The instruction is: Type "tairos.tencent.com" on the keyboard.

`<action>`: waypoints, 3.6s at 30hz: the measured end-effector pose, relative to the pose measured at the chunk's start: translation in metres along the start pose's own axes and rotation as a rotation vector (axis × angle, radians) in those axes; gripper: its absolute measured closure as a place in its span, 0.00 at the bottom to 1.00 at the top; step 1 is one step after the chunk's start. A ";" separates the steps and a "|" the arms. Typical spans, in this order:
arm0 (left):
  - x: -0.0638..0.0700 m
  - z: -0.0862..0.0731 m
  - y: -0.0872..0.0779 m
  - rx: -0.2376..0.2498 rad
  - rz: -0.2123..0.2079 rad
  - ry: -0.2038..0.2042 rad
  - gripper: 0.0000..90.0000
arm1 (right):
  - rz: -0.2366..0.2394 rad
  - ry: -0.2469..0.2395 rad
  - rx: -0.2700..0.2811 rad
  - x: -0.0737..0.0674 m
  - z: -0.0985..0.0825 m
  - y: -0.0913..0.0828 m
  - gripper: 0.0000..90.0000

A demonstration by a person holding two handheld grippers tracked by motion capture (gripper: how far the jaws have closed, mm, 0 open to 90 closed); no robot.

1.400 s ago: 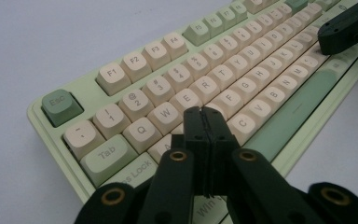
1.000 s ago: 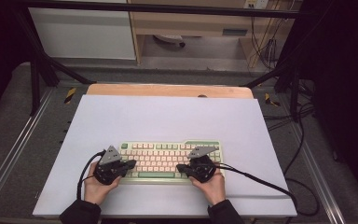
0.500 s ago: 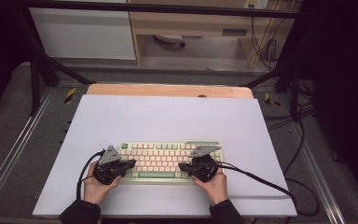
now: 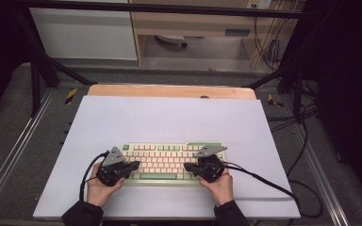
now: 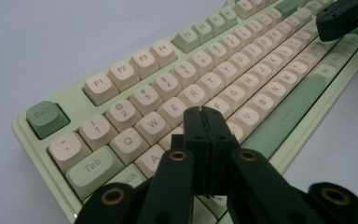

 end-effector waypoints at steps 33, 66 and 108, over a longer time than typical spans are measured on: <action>0.012 0.002 0.025 -0.043 -0.032 0.014 1.00 | 0.003 0.002 0.006 0.000 0.001 -0.003 1.00; 0.008 -0.002 -0.003 0.007 -0.023 0.003 0.99 | 0.001 0.026 0.031 0.002 0.008 -0.008 1.00; -0.007 -0.014 -0.022 0.024 0.003 -0.025 0.99 | -0.036 0.055 -0.013 -0.005 0.024 0.039 1.00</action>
Point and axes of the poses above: each handheld gripper's, and its own axes: y roughly forward along the jaws, z roughly out of its top, x roughly to its right, the point moved 6 cm from there along y, roughly forward along the jaws, and after that the axes turned 15 degrees about -z, right-handed, at the moved point
